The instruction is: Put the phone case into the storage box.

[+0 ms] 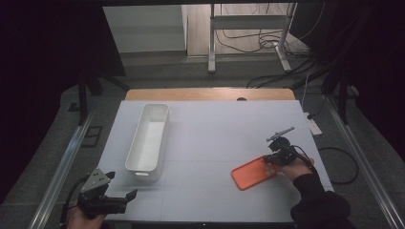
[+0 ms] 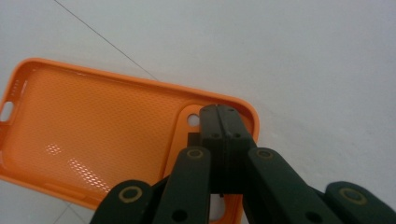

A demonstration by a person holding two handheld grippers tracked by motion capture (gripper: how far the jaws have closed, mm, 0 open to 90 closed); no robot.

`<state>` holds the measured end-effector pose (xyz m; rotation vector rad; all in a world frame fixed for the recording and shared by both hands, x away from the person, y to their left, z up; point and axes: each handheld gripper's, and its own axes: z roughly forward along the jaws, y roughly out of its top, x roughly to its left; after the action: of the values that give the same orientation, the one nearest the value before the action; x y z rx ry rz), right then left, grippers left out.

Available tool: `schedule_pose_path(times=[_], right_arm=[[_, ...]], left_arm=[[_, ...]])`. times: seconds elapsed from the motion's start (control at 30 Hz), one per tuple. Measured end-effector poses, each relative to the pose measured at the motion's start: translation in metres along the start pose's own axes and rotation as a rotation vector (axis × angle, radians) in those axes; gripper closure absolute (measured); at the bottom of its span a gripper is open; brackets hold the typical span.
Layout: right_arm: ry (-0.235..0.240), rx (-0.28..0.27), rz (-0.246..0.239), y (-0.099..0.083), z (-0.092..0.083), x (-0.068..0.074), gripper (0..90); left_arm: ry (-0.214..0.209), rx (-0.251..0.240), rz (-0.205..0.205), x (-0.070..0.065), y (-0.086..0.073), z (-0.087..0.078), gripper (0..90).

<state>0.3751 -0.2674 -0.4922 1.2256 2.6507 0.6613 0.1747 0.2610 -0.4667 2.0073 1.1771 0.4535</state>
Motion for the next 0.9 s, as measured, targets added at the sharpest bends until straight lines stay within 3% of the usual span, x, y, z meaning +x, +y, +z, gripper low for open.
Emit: schedule_pose_path(times=[0.47, 0.9], right_arm=[[-0.024, -0.008, 0.003, 0.014, 0.013, -0.005, 89.0], [-0.017, -0.032, -0.017, 0.033, 0.024, 0.003, 89.0]], left_arm=[[0.001, 0.003, 0.001, 0.000, 0.000, 0.001, 2.0], [0.001, 0.004, 0.002, 0.000, 0.000, 0.001, 2.0]])
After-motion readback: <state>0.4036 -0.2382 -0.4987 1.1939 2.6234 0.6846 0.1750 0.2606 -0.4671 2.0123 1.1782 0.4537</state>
